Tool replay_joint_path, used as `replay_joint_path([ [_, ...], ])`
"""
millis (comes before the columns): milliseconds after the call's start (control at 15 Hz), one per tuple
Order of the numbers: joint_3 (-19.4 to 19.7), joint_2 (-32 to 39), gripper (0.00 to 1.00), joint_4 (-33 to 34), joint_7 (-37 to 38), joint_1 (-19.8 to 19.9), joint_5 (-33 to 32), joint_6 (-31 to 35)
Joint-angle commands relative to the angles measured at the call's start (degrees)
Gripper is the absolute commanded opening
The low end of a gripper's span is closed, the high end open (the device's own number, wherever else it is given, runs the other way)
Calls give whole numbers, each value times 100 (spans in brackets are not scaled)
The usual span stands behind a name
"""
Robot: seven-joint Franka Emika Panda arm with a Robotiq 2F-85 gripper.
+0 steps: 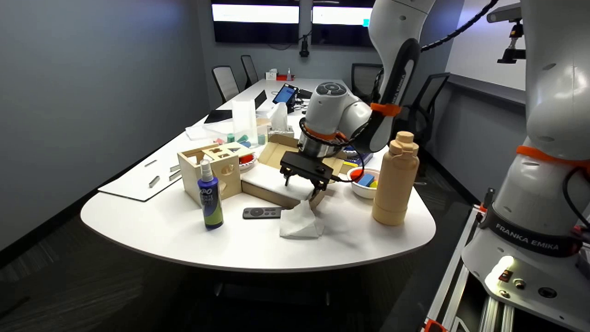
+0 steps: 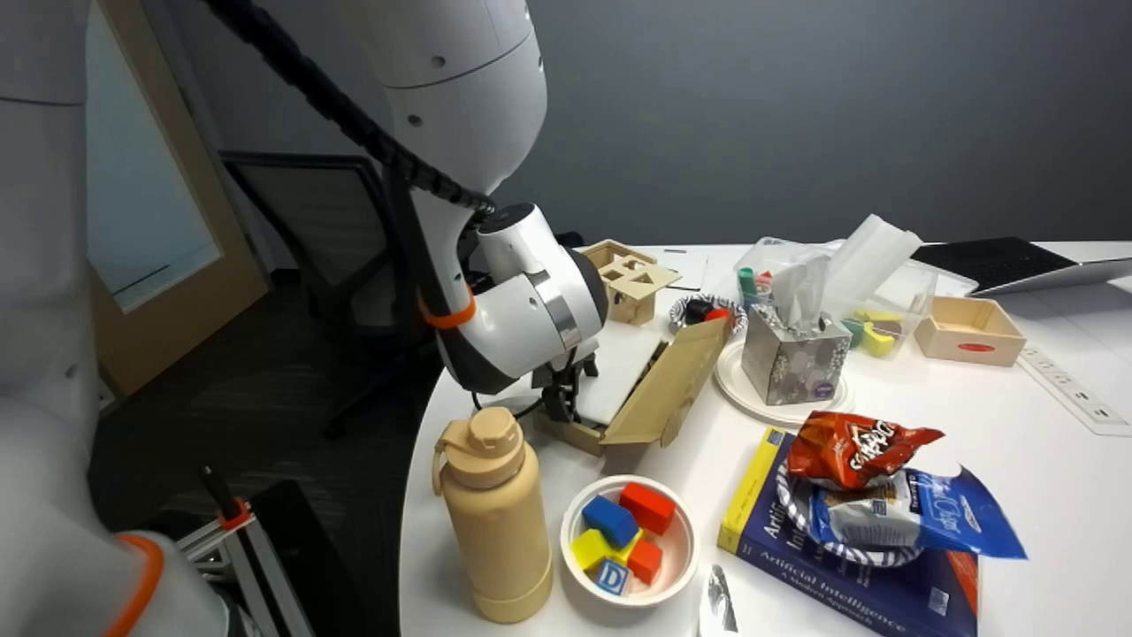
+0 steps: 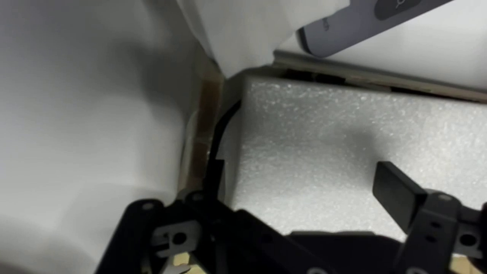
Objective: Put the styrofoam on the table
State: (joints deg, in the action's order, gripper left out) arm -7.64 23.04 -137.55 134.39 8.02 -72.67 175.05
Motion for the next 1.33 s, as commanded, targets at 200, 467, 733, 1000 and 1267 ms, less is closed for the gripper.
replay_joint_path([
  [200,304,131,68,261,764,-338,-594,127],
  [467,439,97,48,302,1042,-392,-848,197],
  [733,520,69,23,351,1338,-402,-1119,294],
  [1000,547,10,1,447,1619,-401,-1363,356],
  [1267,529,-187,2,415,1738,-361,-1497,363],
])
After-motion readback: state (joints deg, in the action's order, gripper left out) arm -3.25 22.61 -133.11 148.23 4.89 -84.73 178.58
